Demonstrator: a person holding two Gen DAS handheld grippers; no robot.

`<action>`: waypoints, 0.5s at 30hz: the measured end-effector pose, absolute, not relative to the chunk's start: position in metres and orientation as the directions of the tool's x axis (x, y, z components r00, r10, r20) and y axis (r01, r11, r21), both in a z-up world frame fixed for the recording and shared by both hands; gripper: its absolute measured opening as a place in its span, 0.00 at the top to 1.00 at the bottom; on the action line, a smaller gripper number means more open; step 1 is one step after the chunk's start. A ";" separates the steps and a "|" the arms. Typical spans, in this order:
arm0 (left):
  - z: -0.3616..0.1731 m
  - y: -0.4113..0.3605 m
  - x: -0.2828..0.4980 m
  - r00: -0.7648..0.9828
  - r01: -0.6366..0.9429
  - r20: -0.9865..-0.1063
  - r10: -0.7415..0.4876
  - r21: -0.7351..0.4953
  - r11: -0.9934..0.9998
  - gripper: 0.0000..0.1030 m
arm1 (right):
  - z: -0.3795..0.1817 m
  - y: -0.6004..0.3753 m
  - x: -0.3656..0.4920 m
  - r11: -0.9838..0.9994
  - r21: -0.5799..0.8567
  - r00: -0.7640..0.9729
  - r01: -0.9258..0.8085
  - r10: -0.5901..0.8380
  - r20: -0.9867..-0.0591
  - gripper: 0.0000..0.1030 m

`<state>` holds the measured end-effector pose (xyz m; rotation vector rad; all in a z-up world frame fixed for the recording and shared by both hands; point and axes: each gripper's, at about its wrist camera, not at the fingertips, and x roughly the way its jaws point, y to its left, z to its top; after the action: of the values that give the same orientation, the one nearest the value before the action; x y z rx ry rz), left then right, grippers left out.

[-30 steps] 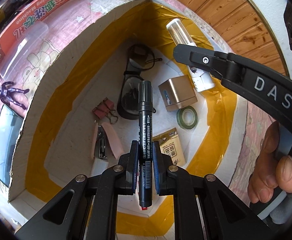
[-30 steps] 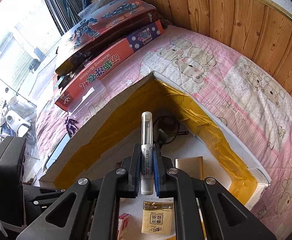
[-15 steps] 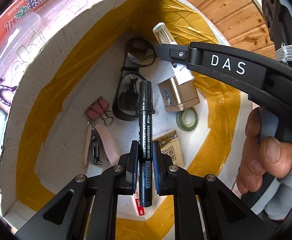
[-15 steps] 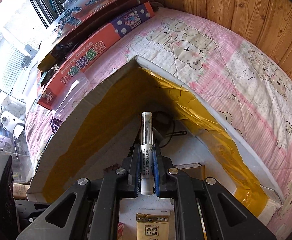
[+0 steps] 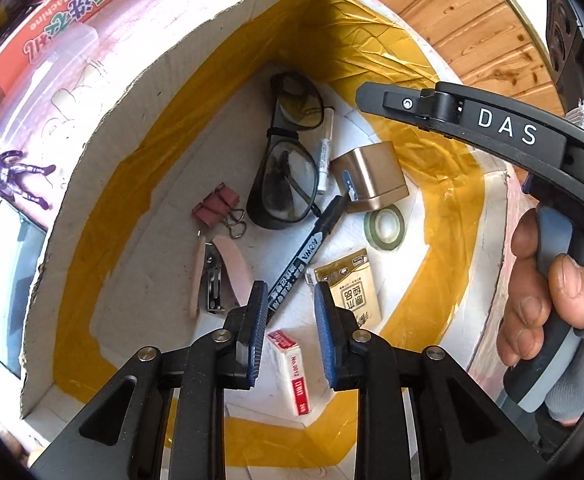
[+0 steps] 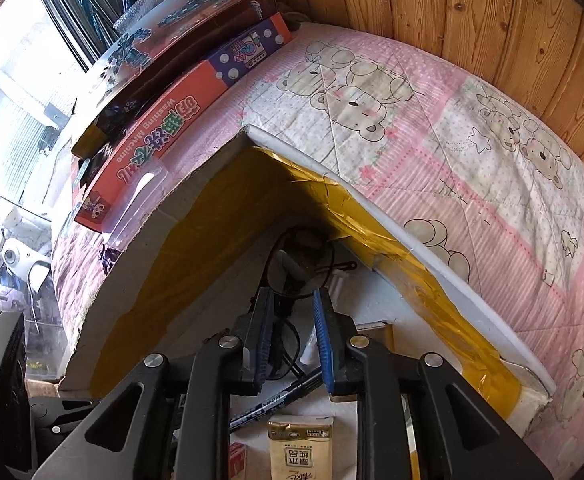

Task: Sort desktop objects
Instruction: 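Open the left tool to drop the marker while the right tool releases the tube into the box, then withdraw both open tools upward from the box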

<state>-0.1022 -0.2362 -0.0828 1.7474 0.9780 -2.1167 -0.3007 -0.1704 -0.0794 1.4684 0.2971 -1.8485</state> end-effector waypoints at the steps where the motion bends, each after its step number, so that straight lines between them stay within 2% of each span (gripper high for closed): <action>1: -0.080 -0.235 -0.103 -0.264 0.557 -0.939 0.222 -0.336 -0.759 0.76 | -0.077 -0.169 -0.298 -0.691 0.259 -0.064 0.675 -0.405 -0.912 0.78; 10: -0.045 -0.216 -0.081 -0.295 0.508 -0.951 0.096 -0.241 -0.827 0.71 | -0.054 -0.140 -0.250 -0.616 0.193 -0.076 0.764 -0.382 -0.921 0.72; 15: -0.030 -0.207 -0.068 -0.320 0.490 -0.945 0.067 -0.226 -0.842 0.69 | -0.042 -0.119 -0.210 -0.560 0.117 -0.112 0.820 -0.358 -0.927 0.71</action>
<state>-0.0678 -0.2071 -0.0301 1.6406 0.7121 -2.2418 -0.2098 -0.1192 -0.0423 1.3125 0.5560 -1.7902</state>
